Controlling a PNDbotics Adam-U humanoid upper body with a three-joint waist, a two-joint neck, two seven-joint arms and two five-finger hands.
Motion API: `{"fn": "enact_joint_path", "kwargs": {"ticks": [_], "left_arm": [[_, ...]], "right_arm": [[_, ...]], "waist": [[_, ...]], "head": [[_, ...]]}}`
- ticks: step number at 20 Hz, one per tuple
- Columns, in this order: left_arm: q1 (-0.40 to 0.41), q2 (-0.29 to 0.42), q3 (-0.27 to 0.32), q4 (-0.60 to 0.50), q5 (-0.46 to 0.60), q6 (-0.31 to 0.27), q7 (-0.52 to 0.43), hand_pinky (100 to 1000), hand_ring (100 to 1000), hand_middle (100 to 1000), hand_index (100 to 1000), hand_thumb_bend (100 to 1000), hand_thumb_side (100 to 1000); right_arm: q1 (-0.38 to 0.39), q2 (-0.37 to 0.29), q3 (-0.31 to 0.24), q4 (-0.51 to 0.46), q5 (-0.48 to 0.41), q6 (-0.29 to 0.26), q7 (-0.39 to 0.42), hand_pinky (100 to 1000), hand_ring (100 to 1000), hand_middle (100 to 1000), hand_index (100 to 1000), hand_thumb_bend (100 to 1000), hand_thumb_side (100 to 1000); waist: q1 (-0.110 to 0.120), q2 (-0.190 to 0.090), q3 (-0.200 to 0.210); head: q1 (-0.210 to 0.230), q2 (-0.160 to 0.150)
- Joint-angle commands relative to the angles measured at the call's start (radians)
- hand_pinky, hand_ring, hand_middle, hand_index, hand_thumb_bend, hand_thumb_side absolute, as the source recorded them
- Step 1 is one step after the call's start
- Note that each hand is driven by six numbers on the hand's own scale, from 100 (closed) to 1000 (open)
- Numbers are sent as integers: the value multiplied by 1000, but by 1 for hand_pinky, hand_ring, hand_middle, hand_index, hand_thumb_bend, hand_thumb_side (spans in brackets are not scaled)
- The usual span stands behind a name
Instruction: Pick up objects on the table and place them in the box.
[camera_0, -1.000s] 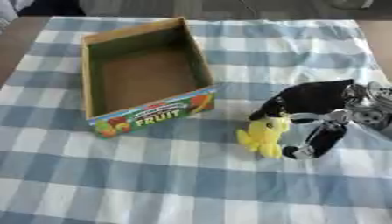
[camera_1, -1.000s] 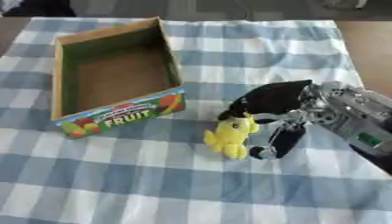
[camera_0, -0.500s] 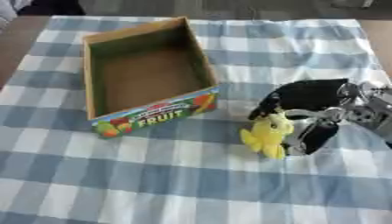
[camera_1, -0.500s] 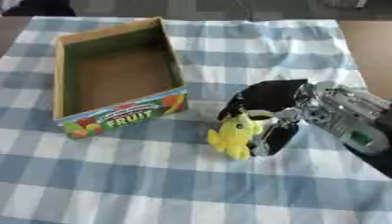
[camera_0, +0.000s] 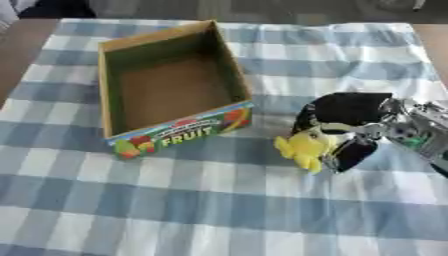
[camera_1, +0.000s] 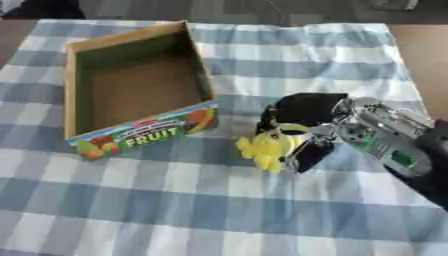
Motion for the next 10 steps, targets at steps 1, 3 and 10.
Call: {"fn": "enact_joint_path", "kwargs": {"ticks": [1,3,10], "left_arm": [[-4,13,-1,-20,5,0,-2,640,672,659,877,100,706],[-3,13,-1,-20,5,0,-2,640,672,658,876,100,706],[-1,14,0,-20,5,1,-2,640,672,659,875,100,705]], "right_arm": [[-4,-27,-19,-34,-9,15,-31,759,676,455,673,100,333],[-1,-32,-30,-64,-19,26,-43,755,669,440,663,100,336],[-6,-37,-77,-166,-47,80,-78,749,652,425,668,100,332]], "waist": [[1,-17,-3],[1,-18,-5],[5,-20,-10]], "head": [[-1,-9],[-3,-9],[-7,-11]]}}
